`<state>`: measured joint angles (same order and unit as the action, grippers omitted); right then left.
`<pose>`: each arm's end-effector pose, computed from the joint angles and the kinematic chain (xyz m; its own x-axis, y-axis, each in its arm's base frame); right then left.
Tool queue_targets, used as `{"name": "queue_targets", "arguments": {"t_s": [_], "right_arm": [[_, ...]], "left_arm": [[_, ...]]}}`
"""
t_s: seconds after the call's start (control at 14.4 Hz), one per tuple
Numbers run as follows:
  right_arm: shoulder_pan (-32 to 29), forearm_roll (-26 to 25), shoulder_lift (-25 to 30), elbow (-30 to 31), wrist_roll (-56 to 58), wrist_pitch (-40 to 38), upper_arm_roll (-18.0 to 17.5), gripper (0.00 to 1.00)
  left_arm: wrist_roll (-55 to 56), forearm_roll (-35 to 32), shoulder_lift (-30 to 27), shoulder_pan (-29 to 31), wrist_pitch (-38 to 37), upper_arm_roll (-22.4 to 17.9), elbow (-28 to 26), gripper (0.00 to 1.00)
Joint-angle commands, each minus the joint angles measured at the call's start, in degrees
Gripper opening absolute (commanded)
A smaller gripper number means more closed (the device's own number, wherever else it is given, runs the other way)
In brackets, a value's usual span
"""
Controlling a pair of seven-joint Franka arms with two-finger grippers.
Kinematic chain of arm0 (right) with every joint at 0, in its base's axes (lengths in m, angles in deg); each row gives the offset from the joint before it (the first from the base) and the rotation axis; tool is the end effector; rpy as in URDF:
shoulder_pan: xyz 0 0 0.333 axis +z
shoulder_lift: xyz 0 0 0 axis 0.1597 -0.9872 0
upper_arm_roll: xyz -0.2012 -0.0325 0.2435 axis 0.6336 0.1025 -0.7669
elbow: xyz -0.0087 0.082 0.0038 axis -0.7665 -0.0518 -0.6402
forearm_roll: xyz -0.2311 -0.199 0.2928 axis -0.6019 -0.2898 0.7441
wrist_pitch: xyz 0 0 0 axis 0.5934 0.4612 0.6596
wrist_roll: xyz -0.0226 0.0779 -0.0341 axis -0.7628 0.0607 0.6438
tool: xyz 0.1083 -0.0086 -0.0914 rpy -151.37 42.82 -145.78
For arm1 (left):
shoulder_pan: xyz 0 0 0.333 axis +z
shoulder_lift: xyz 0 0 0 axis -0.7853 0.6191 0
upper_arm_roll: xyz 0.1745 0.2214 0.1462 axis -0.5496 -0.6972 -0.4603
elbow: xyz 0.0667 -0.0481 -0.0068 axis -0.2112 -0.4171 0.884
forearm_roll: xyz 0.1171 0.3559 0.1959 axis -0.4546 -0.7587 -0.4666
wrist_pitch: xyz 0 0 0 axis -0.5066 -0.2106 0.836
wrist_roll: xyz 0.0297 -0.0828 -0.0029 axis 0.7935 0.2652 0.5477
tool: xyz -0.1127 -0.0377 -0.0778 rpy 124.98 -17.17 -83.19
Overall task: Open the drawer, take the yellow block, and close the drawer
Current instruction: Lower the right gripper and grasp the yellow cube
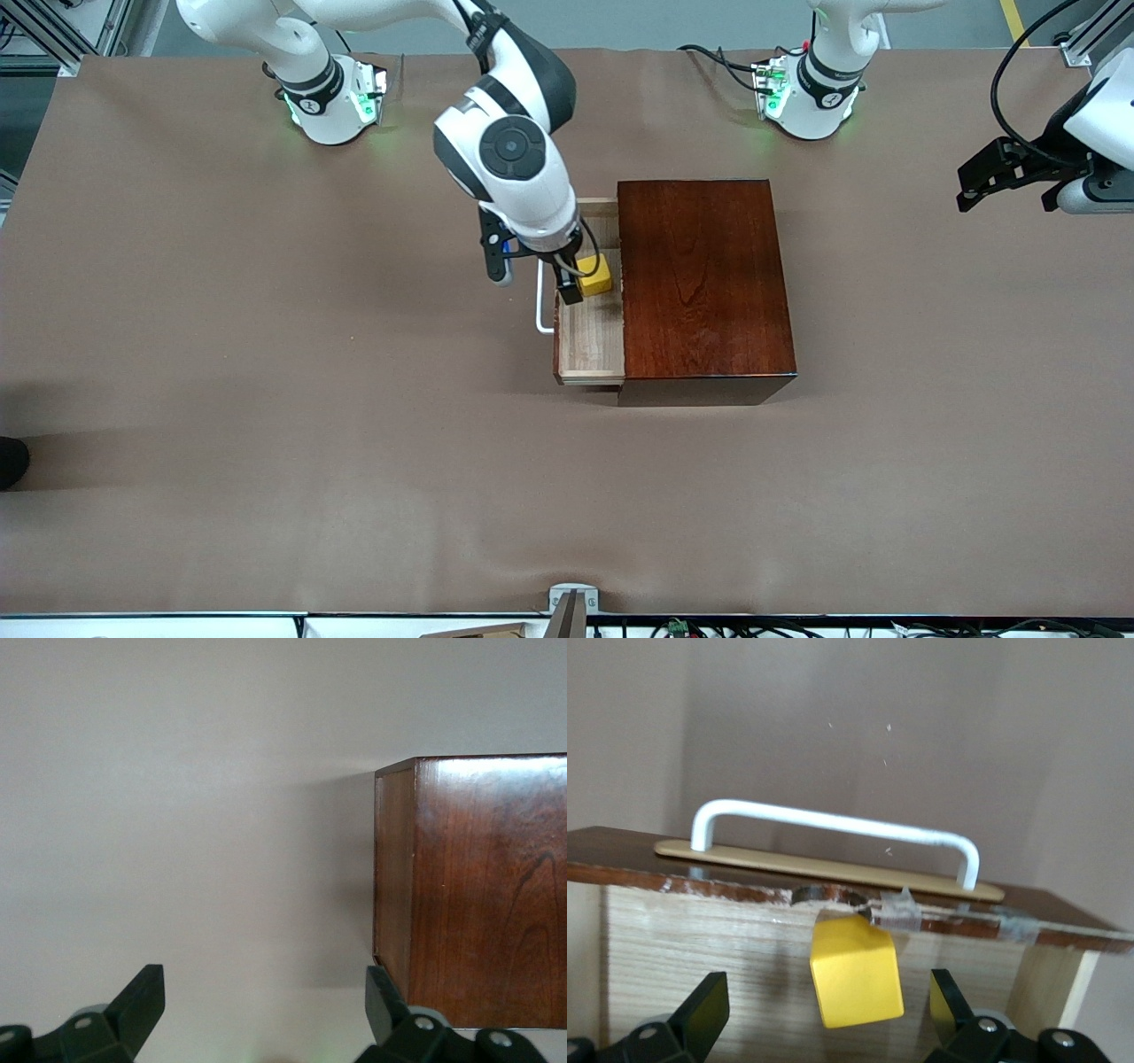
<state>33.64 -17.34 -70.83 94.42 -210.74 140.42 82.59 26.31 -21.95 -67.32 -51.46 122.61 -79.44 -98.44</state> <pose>0.5092 0.5393 0.3320 0.1354 -0.9776 -0.1613 -0.9881 -0.1451 0.0503 0.5529 -0.0474 0.6170 0.9996 -0.0263 0.0051 -0.0262 -0.9994 -0.0247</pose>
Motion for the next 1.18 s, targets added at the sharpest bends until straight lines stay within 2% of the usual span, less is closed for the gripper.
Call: {"name": "queue_targets", "arguments": {"t_s": [0.0, 0.14, 0.42, 0.62, 0.69, 0.76, 0.97, 1.11], "right_arm": [[2.69, 0.08, -4.51, -3.64, -3.15, 0.69, 0.6, 1.0], [4.63, -0.54, -5.31, -3.12, -3.15, 2.54, 0.95, 1.0], [4.64, -2.82, -5.31, -2.59, -3.15, 2.19, 0.96, 1.0], [5.51, -6.06, -5.22, -1.62, -3.15, 2.02, 0.96, 0.35], [5.6, -6.51, -5.22, -1.62, -3.15, 2.02, 0.96, 0.15], [5.6, -6.6, -5.14, -1.71, -3.15, 2.02, 0.96, 0.0], [4.99, -6.52, -4.26, -2.41, -3.16, 1.67, 0.96, 0.0], [3.94, -5.73, -3.47, -5.46, -3.07, -1.3, 0.96, 0.0]], "left_arm": [[-0.95, 1.26, 0.33, 1.12, -0.96, 0.54, 0.54, 1.0], [-0.69, 1.26, 0.41, 1.12, -0.96, 0.54, 0.54, 1.0], [-0.34, 1.26, 0.76, 1.12, -0.96, 0.45, 0.54, 1.0], [-0.42, 1.26, 0.94, 1.2, -0.96, 0.45, 0.63, 1.0], [-0.42, 1.26, 0.94, 1.12, -0.96, 0.45, 0.71, 1.0], [-0.33, 1.26, 0.94, 1.12, -0.96, 0.45, 0.71, 1.0], [-0.24, 1.26, 0.94, 1.12, -0.96, 0.45, 0.89, 1.0], [-0.16, 1.26, 0.94, 1.03, -0.96, 0.45, 0.98, 1.0]]}}
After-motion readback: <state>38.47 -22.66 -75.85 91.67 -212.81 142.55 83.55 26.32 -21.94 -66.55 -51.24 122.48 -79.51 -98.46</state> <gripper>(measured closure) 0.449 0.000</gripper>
